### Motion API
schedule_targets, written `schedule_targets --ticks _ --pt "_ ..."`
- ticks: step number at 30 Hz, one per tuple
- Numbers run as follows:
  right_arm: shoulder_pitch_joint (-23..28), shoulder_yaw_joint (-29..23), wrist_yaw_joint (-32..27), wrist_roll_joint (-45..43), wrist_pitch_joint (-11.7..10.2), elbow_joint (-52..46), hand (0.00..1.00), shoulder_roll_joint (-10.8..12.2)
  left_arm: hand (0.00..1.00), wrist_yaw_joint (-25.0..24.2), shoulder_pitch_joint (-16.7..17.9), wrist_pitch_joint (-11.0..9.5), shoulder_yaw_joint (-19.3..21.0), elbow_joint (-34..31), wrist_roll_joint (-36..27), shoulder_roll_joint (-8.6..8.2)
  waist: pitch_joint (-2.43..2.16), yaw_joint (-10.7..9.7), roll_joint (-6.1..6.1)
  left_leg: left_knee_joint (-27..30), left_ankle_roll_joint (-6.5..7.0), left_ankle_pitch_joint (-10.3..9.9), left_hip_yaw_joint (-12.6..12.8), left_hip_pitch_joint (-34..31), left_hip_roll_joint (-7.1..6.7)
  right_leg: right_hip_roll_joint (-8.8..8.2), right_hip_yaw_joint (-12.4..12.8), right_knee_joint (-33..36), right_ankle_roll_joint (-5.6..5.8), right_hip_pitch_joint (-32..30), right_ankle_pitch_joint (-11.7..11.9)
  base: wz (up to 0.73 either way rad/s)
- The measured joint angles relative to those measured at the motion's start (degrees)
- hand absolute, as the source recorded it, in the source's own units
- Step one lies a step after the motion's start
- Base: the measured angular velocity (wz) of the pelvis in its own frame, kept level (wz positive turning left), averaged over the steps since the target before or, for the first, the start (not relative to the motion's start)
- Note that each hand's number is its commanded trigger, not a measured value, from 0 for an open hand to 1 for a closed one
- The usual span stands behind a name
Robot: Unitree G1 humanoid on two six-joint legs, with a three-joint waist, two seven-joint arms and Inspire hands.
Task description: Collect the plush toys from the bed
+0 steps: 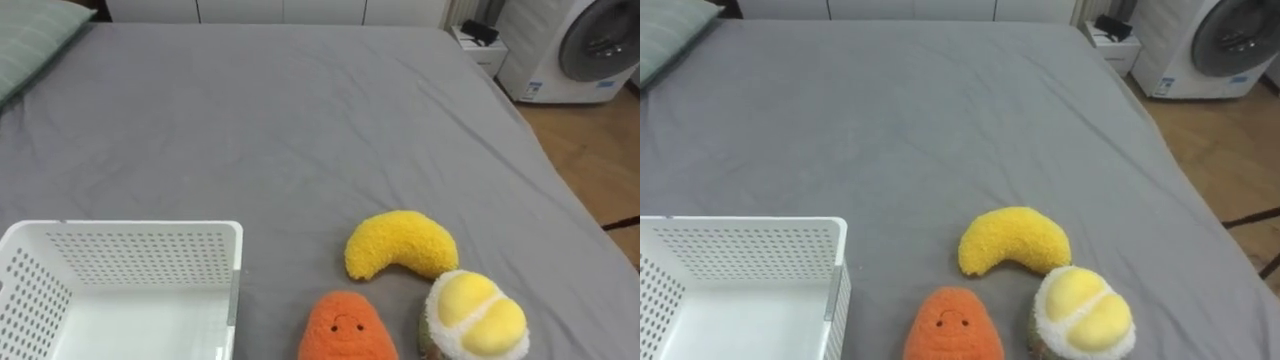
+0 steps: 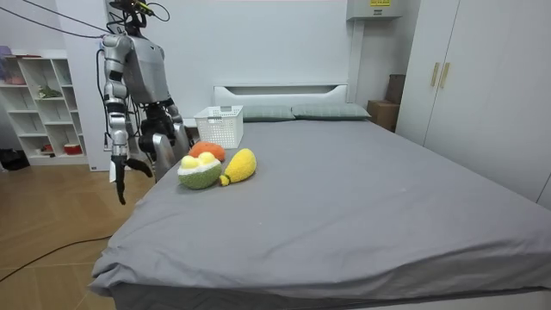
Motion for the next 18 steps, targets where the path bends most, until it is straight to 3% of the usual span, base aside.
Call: schedule_targets --ticks 7,11,18 --pt "-2.8 -3.3 -7.2 -2.2 -0.9 -9.8 0.0 -2.1 0.0 0.0 0.8 -0.6 0.3 0.0 0.3 0.84 -0.21 -0.5 -0.39 -0.1 0.0 0.0 0.5 -0.4 0.06 0.06 0.1 0.2 -0.02 -0.9 0.0 -0.04" --pt "-1.7 -3.1 -11.4 -3.7 -1.4 -22.6 0.0 -2.1 0.0 -0.4 1.1 -0.6 -0.4 -0.3 1.4 0.8 -0.36 -0.6 -0.54 -0.1 0.0 0.0 0.6 -1.0 0.08 0.08 0.2 0.4 -0.04 -1.4 0.2 0.0" --pt "-0.7 0.0 -15.6 -19.8 -3.8 -45.3 0.0 -0.9 0.0 -0.8 0.4 -1.1 -3.1 -0.9 1.6 0.67 -0.35 -0.3 -0.41 0.0 -0.03 0.0 0.7 -1.6 0.17 0.2 0.9 0.9 -0.1 -2.3 0.2 -0.01"
